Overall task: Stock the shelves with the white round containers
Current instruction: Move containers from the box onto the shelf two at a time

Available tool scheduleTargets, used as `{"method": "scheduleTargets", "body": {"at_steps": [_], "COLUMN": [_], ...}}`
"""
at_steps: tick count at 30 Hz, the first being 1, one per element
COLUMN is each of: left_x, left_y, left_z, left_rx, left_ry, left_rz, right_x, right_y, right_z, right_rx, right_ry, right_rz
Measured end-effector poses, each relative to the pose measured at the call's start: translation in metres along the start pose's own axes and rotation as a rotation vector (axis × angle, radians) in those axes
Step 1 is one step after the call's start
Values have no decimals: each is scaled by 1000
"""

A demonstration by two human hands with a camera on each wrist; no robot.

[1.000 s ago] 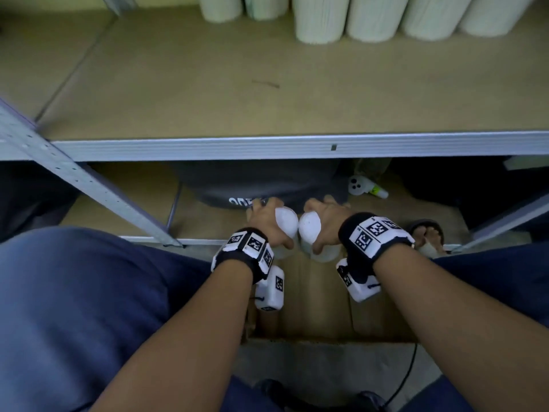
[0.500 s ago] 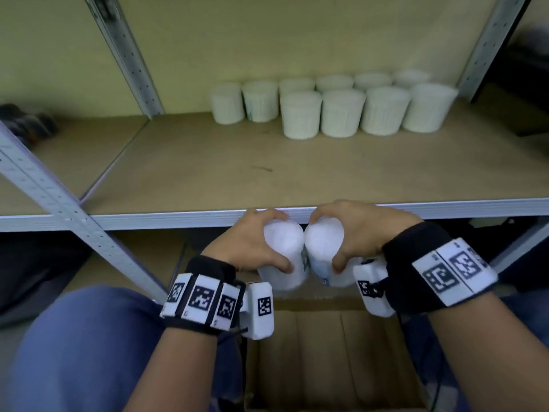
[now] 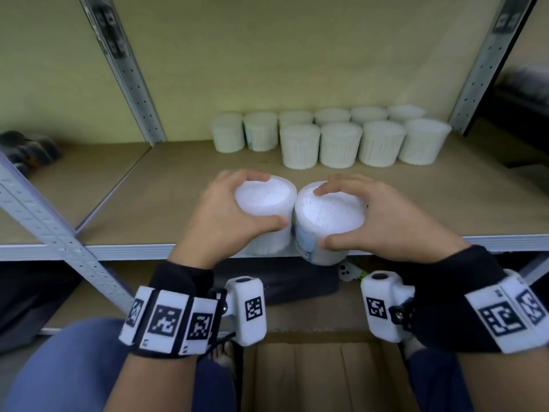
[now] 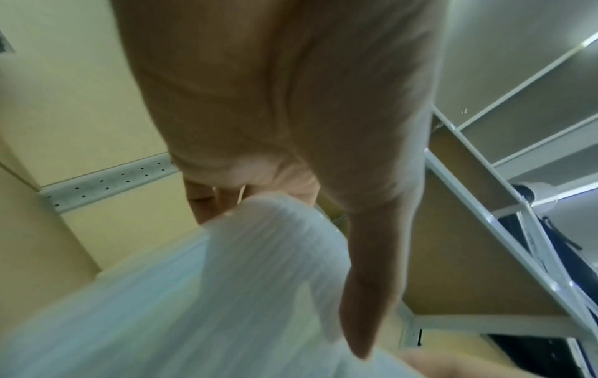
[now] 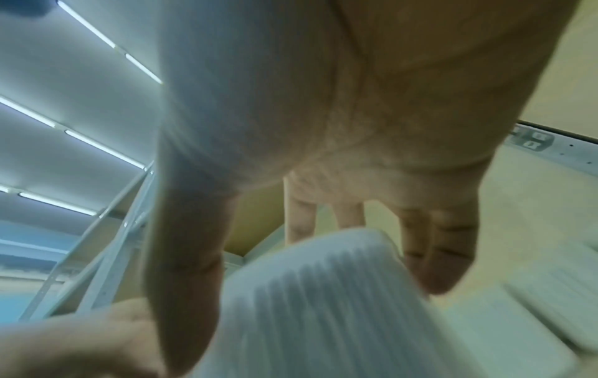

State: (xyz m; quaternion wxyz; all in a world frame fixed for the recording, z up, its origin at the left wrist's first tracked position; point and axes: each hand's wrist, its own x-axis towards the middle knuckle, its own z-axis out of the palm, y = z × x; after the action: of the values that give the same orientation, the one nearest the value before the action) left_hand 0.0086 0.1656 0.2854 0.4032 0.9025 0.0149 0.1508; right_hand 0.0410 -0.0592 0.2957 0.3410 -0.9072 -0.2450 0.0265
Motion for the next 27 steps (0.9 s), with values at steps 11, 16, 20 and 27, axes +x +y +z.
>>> {"method": "scheduleTargets", "body": {"at_steps": [11, 16, 20, 27], "left_x": [23, 18, 10, 4], "left_y": [-30, -28, -23, -15], "left_z": [35, 27, 17, 8], "left_rx": [94, 127, 161, 194], "left_ry": [100, 42, 71, 20], "left_rz": [-61, -45, 32, 102], "right_x": [29, 26, 21, 19], "right_y": [27, 21, 13, 6], "right_z": [51, 50, 40, 32], "right_rx": [46, -7, -108, -209], "right_ry": [281, 244, 289, 240], "right_rz": [53, 62, -6, -63]}}
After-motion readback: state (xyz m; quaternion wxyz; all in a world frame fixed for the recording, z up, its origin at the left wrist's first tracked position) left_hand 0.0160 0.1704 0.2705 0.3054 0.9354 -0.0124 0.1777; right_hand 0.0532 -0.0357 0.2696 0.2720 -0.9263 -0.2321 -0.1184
